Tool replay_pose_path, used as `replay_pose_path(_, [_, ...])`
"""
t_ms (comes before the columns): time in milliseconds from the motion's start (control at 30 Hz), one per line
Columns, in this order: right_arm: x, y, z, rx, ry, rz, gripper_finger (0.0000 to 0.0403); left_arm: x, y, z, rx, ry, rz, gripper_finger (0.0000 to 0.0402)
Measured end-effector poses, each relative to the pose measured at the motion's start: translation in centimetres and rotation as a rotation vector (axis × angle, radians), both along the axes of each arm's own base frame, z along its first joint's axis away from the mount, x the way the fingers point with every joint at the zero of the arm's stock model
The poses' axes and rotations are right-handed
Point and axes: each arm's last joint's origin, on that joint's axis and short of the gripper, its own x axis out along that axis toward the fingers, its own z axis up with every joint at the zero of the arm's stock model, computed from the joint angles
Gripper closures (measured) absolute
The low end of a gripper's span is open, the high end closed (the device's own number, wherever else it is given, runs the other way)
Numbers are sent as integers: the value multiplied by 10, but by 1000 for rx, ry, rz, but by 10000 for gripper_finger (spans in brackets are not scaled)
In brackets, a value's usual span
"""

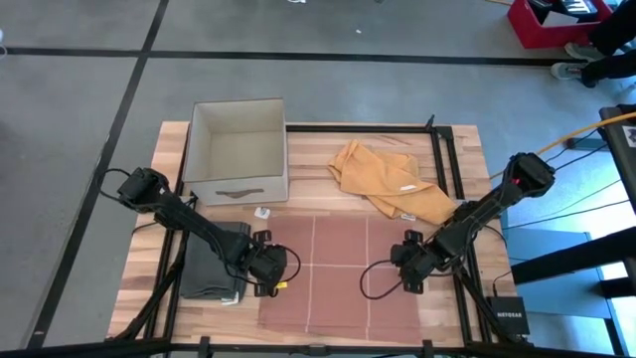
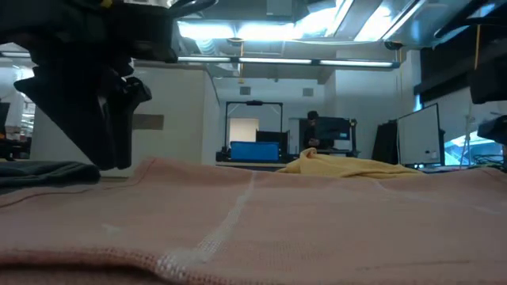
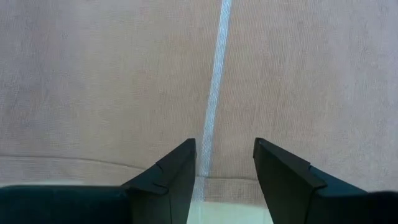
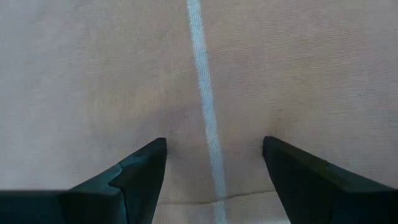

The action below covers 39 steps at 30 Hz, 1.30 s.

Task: Fold towel
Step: Fold the light orange towel

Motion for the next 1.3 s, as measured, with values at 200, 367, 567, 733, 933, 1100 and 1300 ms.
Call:
replay_pose_path(200, [1, 0, -9, -44, -5, 7, 132, -1, 0, -2, 2, 0, -4, 247])
replay_pose_path(367, [1, 0, -9, -48, -15, 4, 132, -1, 0, -2, -22, 8, -5, 247])
replay_pose_path(567, [2, 0, -10, -49, -28, -3, 132, 0, 4, -2, -7, 16, -4, 247])
replay_pose_path(733, [2, 0, -10, -48, -28, -4, 132, 4, 11, -2, -1, 15, 11, 247])
replay_pose_path(933, [4, 1, -10, -42, -44, -7, 132, 1, 14, -10, -5, 11, 14, 246])
replay_pose_path(1100, [4, 1, -10, -43, -46, -8, 132, -5, 15, -18, -8, 35, 8, 246])
replay_pose_path(1300, [6, 2, -7, -48, -56, 11, 132, -5, 15, -17, -14, 26, 3, 246])
